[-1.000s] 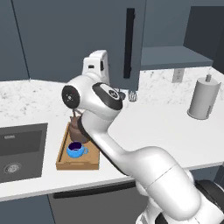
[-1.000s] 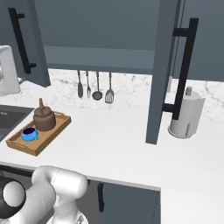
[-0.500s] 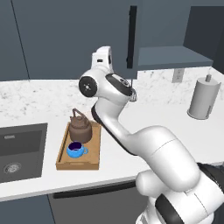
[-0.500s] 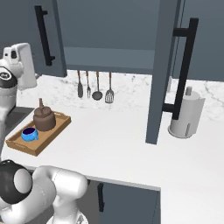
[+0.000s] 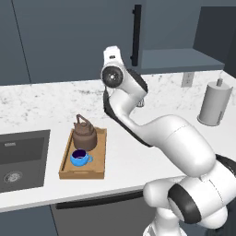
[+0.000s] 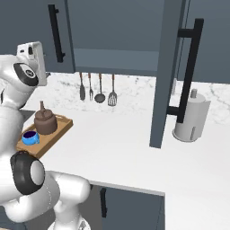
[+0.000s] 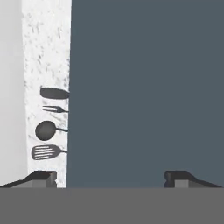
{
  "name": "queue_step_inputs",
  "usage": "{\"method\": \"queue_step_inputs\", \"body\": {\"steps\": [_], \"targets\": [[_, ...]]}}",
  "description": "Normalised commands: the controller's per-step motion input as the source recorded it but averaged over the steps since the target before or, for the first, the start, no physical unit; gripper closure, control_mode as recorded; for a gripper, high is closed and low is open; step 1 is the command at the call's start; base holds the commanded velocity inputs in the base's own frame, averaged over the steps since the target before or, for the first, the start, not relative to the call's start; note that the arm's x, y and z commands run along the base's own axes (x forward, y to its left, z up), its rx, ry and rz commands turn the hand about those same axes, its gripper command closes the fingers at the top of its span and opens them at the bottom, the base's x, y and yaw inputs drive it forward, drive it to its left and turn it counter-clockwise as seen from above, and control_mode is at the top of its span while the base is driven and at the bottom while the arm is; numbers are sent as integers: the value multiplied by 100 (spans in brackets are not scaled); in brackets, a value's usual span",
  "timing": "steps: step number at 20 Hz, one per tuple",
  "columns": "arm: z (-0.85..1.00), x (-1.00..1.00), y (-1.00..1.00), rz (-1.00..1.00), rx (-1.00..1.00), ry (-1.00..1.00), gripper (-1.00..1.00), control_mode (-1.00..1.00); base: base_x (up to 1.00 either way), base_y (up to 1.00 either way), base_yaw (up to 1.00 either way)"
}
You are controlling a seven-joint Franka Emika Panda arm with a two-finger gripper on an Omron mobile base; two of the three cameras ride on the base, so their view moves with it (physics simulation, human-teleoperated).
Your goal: Pick the kettle from the counter and place it on the tray. Then pick the mug from the cabinet and place it on the tray. Then close the cabinet doors.
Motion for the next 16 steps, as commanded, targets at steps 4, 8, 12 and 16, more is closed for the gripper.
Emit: {"method": "queue_step_inputs", "body": {"steps": [4,8,12,16], "targets": [[-18,44,0,20,0,24,-100,-100,0,0,0],[-32,27,0,20,-4,25,-100,-100,0,0,0],[-33,-32,8,22,-6,4,-100,-100,0,0,0],[-30,-62,10,18,-8,0,-100,-100,0,0,0]]}}
